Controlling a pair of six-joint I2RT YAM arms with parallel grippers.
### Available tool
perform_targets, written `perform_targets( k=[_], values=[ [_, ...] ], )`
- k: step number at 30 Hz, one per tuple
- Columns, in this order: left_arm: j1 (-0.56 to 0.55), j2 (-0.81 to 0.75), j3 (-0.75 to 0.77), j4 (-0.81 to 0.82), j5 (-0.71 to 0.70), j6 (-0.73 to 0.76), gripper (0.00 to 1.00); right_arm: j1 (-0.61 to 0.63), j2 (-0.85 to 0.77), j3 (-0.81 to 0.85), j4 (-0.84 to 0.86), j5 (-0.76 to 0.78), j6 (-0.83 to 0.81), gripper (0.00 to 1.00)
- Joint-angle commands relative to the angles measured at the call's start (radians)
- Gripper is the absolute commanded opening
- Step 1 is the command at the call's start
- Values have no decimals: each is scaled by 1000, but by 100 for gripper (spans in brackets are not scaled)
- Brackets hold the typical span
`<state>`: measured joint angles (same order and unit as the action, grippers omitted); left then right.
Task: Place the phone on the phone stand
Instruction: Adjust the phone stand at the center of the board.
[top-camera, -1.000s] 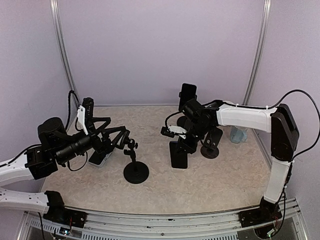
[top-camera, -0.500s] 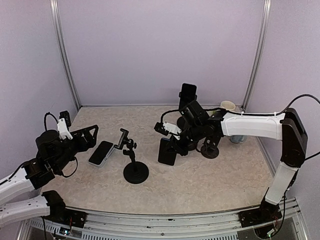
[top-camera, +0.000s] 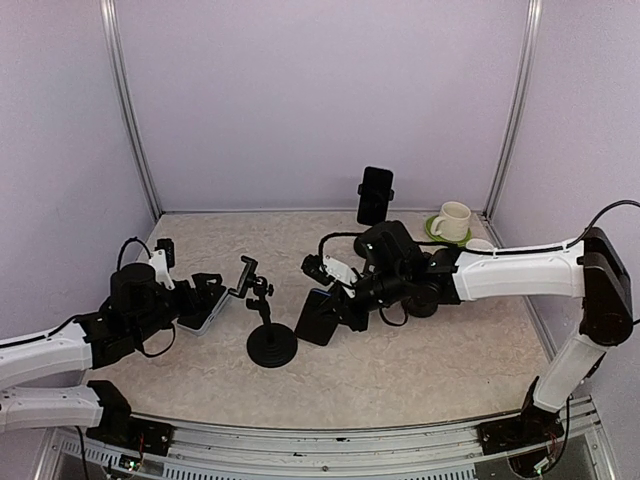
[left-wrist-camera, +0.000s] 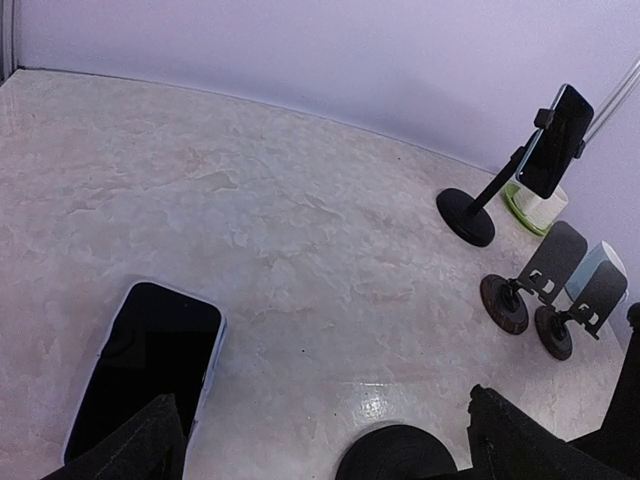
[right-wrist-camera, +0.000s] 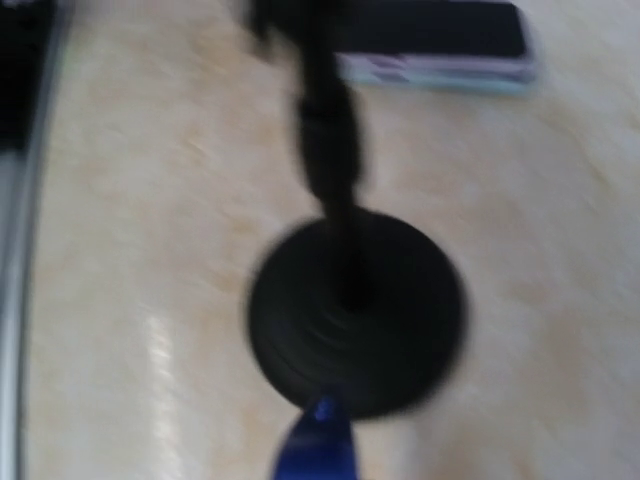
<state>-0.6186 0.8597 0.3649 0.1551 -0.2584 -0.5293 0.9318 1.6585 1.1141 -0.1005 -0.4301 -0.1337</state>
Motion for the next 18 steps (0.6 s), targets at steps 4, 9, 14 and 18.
perform_targets(
  k=[4,9,14,18],
  values=[
    [6,86,53,106,67,26,96,106,-32,-3,199,-13,62,0],
    [7,150,97,122,99,48,96,139,-18,28,251,38,111,0],
    [4,188,112,149,164,57,96,145,0,66,251,165,135,0],
    [-2,196,101,172,214,63,95,145,-3,105,221,246,118,0]
  ],
)
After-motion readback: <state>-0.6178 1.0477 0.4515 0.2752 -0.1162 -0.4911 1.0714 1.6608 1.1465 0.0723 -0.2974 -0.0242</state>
